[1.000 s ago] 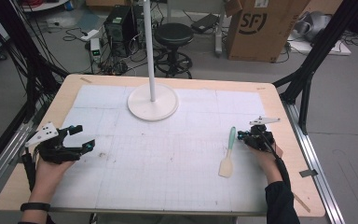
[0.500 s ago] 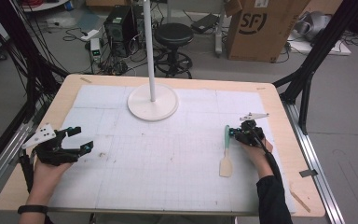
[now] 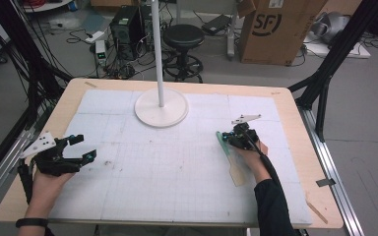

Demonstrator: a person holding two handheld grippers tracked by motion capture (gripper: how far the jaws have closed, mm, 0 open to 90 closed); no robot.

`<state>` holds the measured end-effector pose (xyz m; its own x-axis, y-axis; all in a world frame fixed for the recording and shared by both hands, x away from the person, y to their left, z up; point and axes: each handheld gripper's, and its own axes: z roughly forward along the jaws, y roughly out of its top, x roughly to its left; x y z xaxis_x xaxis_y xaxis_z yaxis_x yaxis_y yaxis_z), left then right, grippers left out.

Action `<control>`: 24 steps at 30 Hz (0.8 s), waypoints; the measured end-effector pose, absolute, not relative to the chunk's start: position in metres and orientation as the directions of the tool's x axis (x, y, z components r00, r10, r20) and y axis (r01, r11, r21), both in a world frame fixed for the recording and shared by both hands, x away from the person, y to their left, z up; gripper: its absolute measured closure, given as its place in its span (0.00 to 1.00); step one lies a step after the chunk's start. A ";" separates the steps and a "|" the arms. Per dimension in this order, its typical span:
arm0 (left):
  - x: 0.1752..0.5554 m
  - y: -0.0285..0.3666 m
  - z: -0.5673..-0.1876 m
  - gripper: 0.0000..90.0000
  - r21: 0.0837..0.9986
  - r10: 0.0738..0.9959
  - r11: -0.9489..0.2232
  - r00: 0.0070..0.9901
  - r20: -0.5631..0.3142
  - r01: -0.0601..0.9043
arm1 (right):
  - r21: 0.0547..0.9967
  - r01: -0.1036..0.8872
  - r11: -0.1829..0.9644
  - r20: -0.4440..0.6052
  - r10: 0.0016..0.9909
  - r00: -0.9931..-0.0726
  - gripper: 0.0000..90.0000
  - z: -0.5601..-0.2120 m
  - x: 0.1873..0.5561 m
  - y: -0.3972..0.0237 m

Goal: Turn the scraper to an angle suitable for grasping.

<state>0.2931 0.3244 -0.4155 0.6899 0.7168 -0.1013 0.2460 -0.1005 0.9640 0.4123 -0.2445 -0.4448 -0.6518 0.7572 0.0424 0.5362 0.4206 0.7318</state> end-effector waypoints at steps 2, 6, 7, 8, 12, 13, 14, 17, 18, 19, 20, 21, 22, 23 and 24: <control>0.293 0.324 -0.416 0.18 0.964 0.717 -0.100 0.690 -0.102 0.246 | 0.729 0.529 0.435 0.049 0.738 -0.673 0.99 -0.444 0.413 -0.237; 0.293 0.324 -0.416 0.18 0.964 0.713 -0.102 0.693 -0.102 0.246 | 0.726 0.501 0.471 0.044 0.695 -0.718 0.99 -0.444 0.411 -0.218; 0.293 0.324 -0.416 0.18 0.964 0.714 -0.103 0.693 -0.100 0.245 | 0.725 0.493 0.481 0.035 0.689 -0.724 0.99 -0.444 0.411 -0.214; 0.293 0.324 -0.416 0.18 0.964 0.713 -0.104 0.694 -0.100 0.246 | 0.722 0.494 0.484 0.040 0.684 -0.729 0.99 -0.443 0.410 -0.211; 0.293 0.324 -0.416 0.18 0.964 0.714 -0.101 0.693 -0.103 0.247 | 0.728 0.478 0.492 0.031 0.672 -0.740 0.89 -0.439 0.407 -0.207; 0.293 0.325 -0.416 0.18 0.964 0.715 -0.100 0.691 -0.103 0.247 | 0.728 0.478 0.492 0.031 0.672 -0.740 0.89 -0.439 0.407 -0.207; 0.293 0.325 -0.416 0.18 0.963 0.717 -0.099 0.690 -0.104 0.249 | 0.732 0.483 0.481 0.044 0.675 -0.737 0.85 -0.433 0.405 -0.212; 0.294 0.326 -0.417 0.18 0.963 0.716 -0.096 0.690 -0.109 0.251 | 0.758 0.476 0.446 0.051 0.687 -0.725 0.73 -0.419 0.397 -0.229; 0.294 0.326 -0.417 0.18 0.963 0.716 -0.096 0.690 -0.109 0.251 | 0.770 0.470 0.431 0.055 0.690 -0.722 0.69 -0.415 0.395 -0.234; 0.294 0.327 -0.418 0.18 0.963 0.718 -0.089 0.687 -0.115 0.254 | 0.787 0.467 0.404 0.065 0.698 -0.713 0.65 -0.409 0.389 -0.242; 0.295 0.327 -0.419 0.18 0.963 0.718 -0.090 0.687 -0.115 0.255 | 0.799 0.456 0.392 0.061 0.702 -0.710 0.62 -0.406 0.387 -0.248; 0.295 0.328 -0.419 0.17 0.963 0.719 -0.090 0.686 -0.114 0.255 | 0.812 0.451 0.370 0.065 0.711 -0.700 0.60 -0.402 0.381 -0.256; 0.295 0.328 -0.419 0.17 0.963 0.719 -0.090 0.686 -0.114 0.255 | 0.812 0.451 0.370 0.065 0.711 -0.700 0.60 -0.402 0.381 -0.256; 0.295 0.328 -0.419 0.17 0.963 0.721 -0.088 0.683 -0.115 0.255 | 0.829 0.437 0.349 0.061 0.720 -0.691 0.53 -0.397 0.374 -0.266; 0.296 0.329 -0.419 0.17 0.963 0.722 -0.087 0.683 -0.115 0.255 | 0.836 0.435 0.335 0.062 0.730 -0.681 0.50 -0.396 0.369 -0.271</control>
